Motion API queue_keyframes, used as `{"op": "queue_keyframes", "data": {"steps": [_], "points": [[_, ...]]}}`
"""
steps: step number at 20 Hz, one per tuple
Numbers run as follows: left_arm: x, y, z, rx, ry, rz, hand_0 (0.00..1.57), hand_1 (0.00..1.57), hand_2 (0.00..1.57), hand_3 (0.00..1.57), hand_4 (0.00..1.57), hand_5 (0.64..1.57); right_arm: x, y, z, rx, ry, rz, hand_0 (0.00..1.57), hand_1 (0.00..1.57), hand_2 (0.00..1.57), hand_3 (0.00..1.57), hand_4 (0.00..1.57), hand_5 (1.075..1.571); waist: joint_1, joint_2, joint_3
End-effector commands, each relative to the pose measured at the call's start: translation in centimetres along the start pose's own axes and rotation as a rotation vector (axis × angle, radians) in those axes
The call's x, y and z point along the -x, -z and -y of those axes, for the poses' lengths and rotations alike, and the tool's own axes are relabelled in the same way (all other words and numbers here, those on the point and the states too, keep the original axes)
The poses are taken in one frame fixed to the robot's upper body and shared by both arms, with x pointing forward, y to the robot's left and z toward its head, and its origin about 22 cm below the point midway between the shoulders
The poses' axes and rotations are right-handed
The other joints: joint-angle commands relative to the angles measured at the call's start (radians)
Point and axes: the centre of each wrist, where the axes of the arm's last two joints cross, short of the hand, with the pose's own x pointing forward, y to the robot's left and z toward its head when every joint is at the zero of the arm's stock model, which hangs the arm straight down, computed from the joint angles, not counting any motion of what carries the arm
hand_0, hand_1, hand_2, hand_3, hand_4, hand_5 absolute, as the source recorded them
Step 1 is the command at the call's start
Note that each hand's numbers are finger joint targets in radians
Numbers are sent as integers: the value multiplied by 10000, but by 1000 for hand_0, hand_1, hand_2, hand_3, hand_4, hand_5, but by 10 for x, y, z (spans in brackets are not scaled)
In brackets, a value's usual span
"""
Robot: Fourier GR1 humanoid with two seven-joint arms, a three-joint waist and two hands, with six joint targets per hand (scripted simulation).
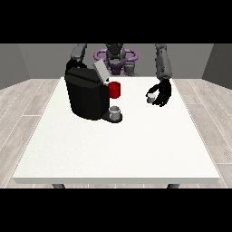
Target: Insert the coffee pod into the coffee machine and close the lid
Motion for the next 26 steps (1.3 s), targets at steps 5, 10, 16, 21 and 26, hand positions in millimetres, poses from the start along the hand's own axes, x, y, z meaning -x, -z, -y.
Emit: {"op": "queue_keyframes", "data": {"steps": [5, 10, 16, 21, 26], "points": [[-16, 12, 9, -563, 1307, 403, 987, 987, 1095, 867, 286, 1571, -5, 11, -11, 87, 220, 555, 0, 0, 0, 0, 500, 1571, -18, 304, -1], [-7, 14, -8, -73, 1604, -144, 1115, 1115, 1173, 966, 280, 1571, 0, 7, 2, 94, 463, 436, 0, 0, 0, 0, 515, 1571, -215, 261, 0], [-36, 28, -20, 341, 1348, 1535, 1468, 1468, 1468, 1414, 607, 1571, 21, -4, 0, 147, 353, -500, 0, 0, 0, 0, 398, 1571, -22, -406, 1], [-62, 40, -38, 547, 1296, 2170, 1342, 1342, 1397, 1362, 593, 1571, 27, 2, 17, 470, 714, -976, 0, 0, 0, 0, 442, 1571, 21, -738, 3], [-102, 52, -43, 772, 1311, 2895, 1256, 1256, 1331, 1292, 545, 1571, 48, 0, 17, 318, 440, -893, 0, 0, 0, 0, 490, 1571, 193, -768, 3]]}}
